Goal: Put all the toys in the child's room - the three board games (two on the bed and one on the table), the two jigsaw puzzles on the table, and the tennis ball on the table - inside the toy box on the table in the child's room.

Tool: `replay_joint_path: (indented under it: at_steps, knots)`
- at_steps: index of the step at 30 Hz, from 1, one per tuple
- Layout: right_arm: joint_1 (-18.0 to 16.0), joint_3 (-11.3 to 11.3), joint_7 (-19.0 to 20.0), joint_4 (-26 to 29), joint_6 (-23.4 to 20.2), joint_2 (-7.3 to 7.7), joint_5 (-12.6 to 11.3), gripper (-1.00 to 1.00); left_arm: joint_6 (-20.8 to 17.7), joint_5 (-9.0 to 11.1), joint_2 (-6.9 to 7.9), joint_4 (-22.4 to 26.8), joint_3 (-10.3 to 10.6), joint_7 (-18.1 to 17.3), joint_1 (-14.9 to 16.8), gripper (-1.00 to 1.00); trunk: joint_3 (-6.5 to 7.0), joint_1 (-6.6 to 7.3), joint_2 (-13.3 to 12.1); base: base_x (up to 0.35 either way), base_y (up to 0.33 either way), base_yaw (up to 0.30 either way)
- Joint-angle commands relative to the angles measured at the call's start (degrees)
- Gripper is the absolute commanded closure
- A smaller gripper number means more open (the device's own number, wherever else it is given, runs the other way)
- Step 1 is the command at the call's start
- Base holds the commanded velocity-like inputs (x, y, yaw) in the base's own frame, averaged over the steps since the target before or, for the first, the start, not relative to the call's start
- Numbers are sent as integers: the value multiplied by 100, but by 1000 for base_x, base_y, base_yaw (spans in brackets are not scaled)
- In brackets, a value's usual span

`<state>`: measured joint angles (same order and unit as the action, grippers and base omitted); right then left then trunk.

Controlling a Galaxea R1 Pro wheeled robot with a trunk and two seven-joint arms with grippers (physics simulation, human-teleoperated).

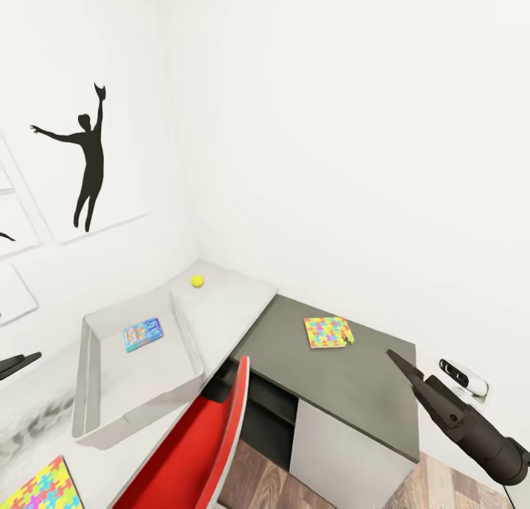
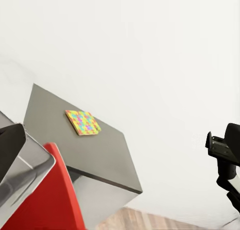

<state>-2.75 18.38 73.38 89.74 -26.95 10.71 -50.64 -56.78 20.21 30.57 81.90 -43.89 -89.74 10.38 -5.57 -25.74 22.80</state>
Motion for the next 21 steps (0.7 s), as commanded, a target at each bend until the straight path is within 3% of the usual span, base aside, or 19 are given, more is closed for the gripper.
replay_joint_path:
  at_steps: [1,21]
  knots:
    - [-6,-1,6,0,-57,1,-25,-100,-61,-8,1,1,-4,-26,2,-100,-4,-4,12,0,0,-193]
    - [-6,-1,5,0,-56,1,-23,-100,-61,-8,1,1,-4,-26,4,-100,169,-4,12,0,0,-193]
